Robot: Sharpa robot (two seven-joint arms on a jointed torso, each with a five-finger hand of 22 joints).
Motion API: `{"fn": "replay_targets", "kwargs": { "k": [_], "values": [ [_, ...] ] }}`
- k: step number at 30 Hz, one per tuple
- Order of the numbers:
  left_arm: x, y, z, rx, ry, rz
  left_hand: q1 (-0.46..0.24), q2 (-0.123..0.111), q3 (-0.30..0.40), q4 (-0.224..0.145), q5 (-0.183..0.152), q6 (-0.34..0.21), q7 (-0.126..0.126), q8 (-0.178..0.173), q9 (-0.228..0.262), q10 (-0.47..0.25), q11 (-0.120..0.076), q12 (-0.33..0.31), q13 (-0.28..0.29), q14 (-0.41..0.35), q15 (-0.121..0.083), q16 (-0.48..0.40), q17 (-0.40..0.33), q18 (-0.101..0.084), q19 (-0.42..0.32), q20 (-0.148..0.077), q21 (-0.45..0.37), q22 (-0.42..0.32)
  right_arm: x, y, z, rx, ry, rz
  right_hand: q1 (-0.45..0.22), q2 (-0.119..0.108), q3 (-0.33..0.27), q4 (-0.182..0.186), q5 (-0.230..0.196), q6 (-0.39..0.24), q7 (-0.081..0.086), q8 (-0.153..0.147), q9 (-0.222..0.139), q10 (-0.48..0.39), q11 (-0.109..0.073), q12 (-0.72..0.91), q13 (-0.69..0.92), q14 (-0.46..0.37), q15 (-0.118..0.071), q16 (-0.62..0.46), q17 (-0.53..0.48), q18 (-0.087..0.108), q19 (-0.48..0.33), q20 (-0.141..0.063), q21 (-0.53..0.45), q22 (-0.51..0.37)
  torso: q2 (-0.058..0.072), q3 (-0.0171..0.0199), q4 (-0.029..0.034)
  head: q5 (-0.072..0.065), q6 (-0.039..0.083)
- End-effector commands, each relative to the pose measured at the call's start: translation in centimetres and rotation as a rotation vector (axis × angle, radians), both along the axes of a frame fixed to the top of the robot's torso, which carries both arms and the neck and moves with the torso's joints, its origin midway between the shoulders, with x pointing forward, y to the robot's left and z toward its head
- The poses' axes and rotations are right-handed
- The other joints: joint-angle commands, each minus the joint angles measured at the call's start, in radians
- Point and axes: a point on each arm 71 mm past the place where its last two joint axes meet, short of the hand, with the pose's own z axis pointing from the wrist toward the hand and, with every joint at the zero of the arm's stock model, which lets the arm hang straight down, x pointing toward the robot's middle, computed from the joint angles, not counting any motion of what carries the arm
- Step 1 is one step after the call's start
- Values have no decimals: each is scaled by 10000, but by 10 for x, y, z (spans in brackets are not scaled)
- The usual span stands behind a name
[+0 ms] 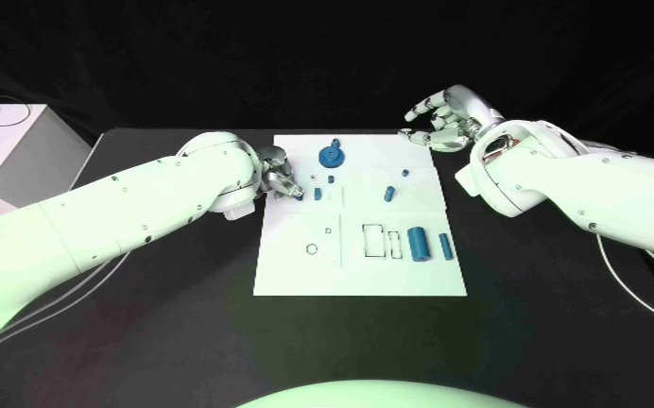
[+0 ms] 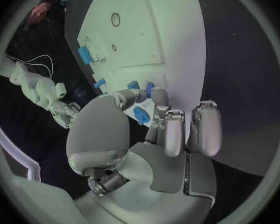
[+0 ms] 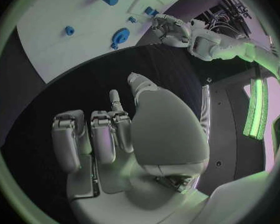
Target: Assemble the parts on the task board
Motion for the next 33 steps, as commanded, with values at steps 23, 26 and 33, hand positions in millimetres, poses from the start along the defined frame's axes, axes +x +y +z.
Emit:
{"fn": "replay_targets", "kwargs": {
  "k": [23,26,33],
  "values": [
    [-2,-4,-8,-35,1234,-541,89,56,1875,-1970,68,141,-49,4,5,42,-39,77,104,1006,-80,100,2521,-88,104,-29,64,620,0,2,0,-94,4,165,-118,7,37,-14,63,5,-36,36,16,559,-1,-15,2150,1040,13,14,2547,-143,1048,53,22,2628,-9,11,-9,-32,-31],
    [-2,-5,-8,-19,1293,-587,91,50,1877,-1974,71,147,-49,2,4,54,-39,93,128,1006,-80,100,2520,-87,102,-29,63,617,0,2,0,-95,7,172,-118,7,37,-14,63,5,-36,36,16,559,-1,-15,2150,1040,13,14,2547,-143,1048,53,22,2628,-5,12,-4,-37,-26],
    [-1,-3,-8,15,1304,-547,94,44,1880,-1979,74,155,-49,-2,3,56,-40,94,128,1004,-80,96,2513,-84,94,-30,57,606,0,3,-1,-97,9,179,-118,7,37,-14,63,5,-36,36,16,559,-1,-15,2150,1040,13,14,2547,-143,1048,53,22,2628,-6,9,11,-40,-49]
  ]
}}
